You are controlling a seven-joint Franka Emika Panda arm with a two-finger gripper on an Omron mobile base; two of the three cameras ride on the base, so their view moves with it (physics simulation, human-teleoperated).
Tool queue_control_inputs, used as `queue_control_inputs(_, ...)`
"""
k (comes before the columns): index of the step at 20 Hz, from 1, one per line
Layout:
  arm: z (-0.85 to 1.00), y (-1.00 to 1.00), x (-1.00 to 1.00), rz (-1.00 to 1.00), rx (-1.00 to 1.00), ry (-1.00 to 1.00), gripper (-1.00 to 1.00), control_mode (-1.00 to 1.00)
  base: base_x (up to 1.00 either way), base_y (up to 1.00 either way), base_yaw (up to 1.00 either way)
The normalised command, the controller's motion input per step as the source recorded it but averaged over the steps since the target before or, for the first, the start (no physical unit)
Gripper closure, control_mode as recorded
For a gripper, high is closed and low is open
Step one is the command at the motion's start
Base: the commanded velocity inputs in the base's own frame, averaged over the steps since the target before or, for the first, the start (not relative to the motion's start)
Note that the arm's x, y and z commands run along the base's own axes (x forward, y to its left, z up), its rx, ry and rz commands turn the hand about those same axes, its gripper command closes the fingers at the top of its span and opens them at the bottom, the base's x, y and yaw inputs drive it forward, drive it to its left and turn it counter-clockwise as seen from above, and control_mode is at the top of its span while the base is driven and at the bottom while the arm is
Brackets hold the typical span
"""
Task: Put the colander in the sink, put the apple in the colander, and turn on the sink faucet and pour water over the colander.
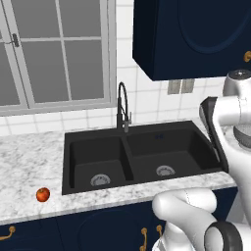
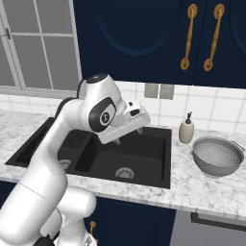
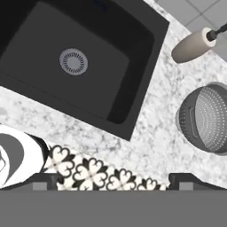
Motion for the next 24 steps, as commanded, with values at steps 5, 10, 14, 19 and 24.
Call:
queue_control_inputs(5,-0.23,-0.63,0.09,0.02,0.0,0.06,-1.0,-1.0,0.0,0.0,0.0)
queue_control_inputs(10,-0.22,-0.69,0.2,0.01,0.0,0.16,-1.0,-1.0,0.0,0.0,0.0)
queue_control_inputs(14,-0.24,-0.57,0.28,0.0,0.0,0.13,-1.0,-1.0,0.0,0.0,0.0)
queue_control_inputs(19,-0.28,-0.49,0.37,0.0,0.0,0.12,-1.0,-1.0,0.0,0.0,0.0)
queue_control_inputs(24,-0.27,-0.41,0.28,0.01,0.0,0.0,-1.0,-1.0,0.0,0.0,0.0)
